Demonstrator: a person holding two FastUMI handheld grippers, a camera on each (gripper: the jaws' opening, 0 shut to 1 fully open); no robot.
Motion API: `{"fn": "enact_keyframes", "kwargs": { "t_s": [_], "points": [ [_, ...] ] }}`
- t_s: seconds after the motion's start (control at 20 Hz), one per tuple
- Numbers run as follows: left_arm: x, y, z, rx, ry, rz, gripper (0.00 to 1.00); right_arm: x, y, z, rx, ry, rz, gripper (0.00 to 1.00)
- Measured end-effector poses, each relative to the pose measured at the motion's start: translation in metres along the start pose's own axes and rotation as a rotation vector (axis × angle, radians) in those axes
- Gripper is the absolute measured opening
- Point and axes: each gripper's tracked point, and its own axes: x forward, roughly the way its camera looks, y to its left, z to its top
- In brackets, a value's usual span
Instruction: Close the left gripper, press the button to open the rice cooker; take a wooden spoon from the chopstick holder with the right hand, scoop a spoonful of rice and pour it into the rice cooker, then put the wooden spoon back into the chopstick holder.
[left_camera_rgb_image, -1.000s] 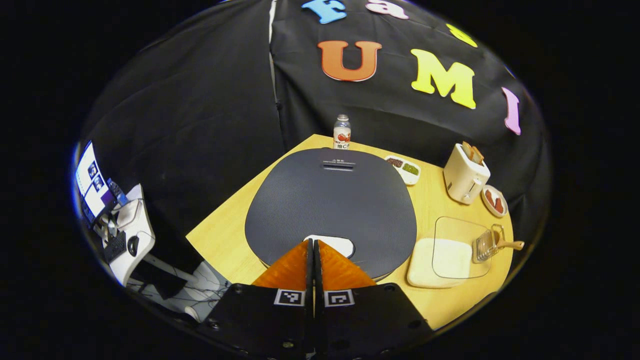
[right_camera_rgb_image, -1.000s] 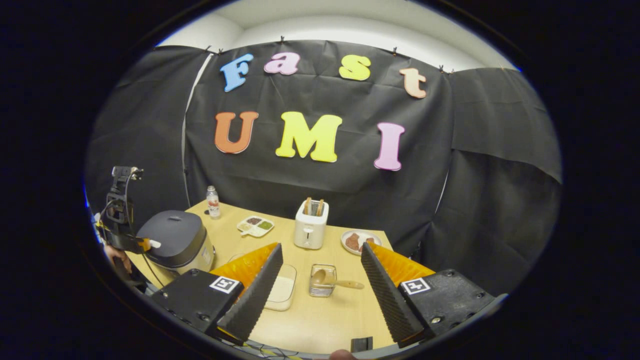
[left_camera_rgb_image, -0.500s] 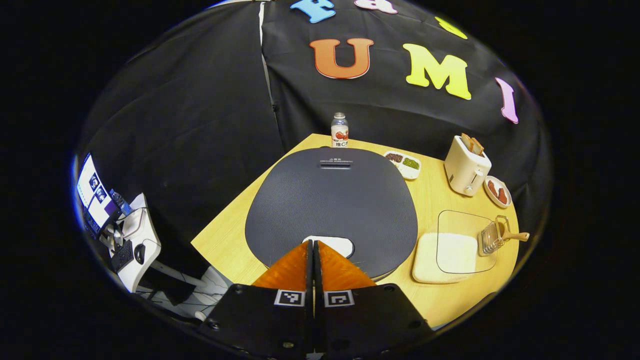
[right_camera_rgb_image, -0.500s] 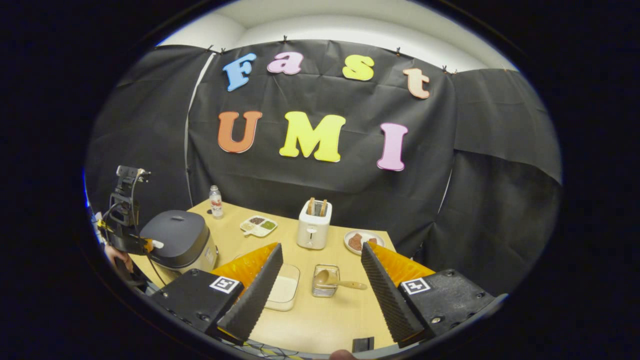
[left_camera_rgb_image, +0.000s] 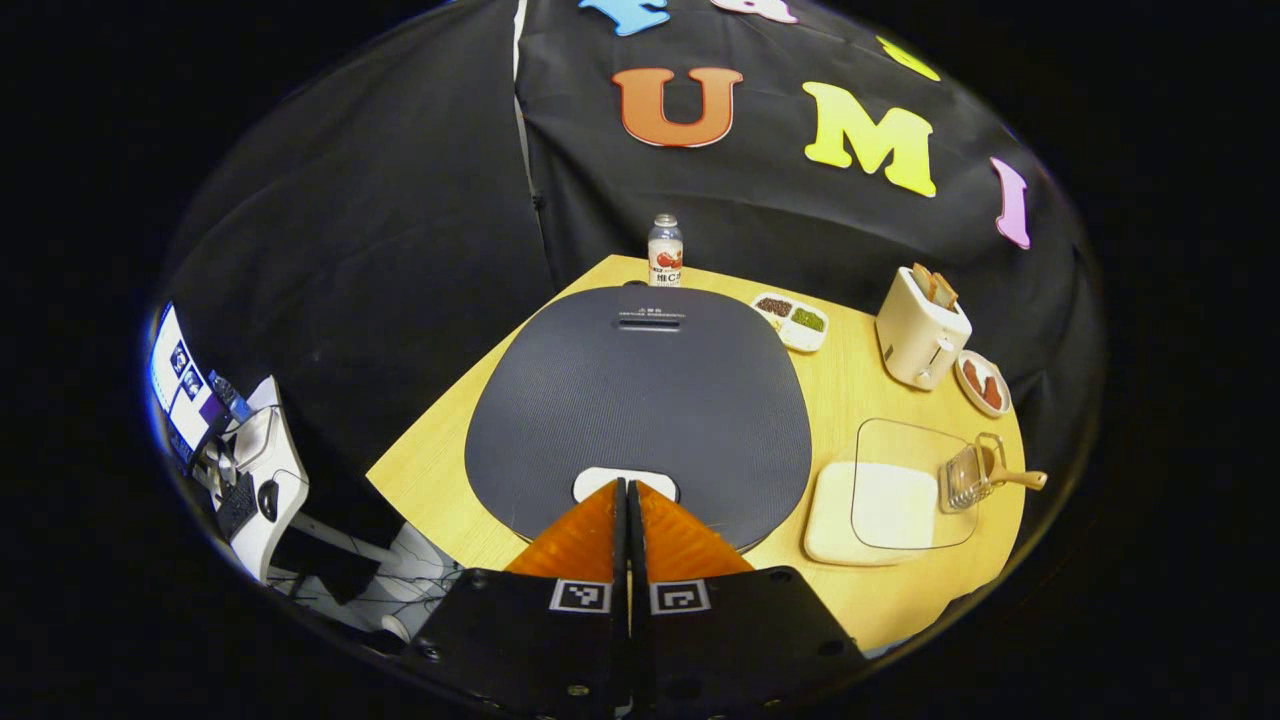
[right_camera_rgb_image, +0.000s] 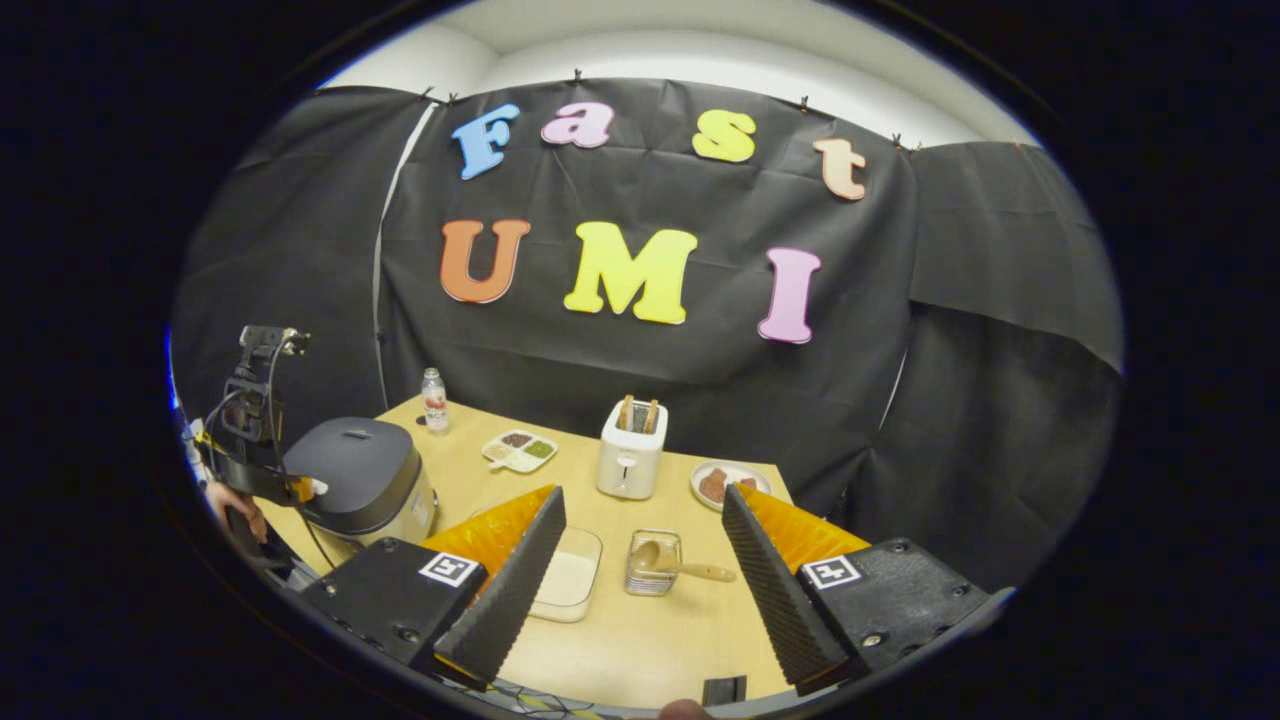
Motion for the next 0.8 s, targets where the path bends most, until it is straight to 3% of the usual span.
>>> {"fn": "enact_keyframes", "kwargs": {
  "t_s": [0.1, 0.5, 0.6, 0.8],
  "points": [
    [-0.001, 0.001, -0.002, 0.014, -0.001, -0.014, 0.01, 0.001, -0.002, 0.001, -0.001, -0.002, -0.006, 1.00],
    [-0.002, 0.003, 0.003, 0.024, -0.010, 0.021, 0.01, 0.000, 0.005, 0.008, -0.022, -0.012, 0.002, 1.00],
    [0.001, 0.017, 0.006, 0.032, -0.024, 0.074, 0.00, 0.001, 0.006, 0.008, -0.031, -0.012, 0.004, 1.00],
    [0.000, 0.014, 0.008, 0.059, -0.034, 0.069, 0.01, 0.002, 0.008, 0.010, -0.034, -0.012, 0.006, 1.00]
  ]
}}
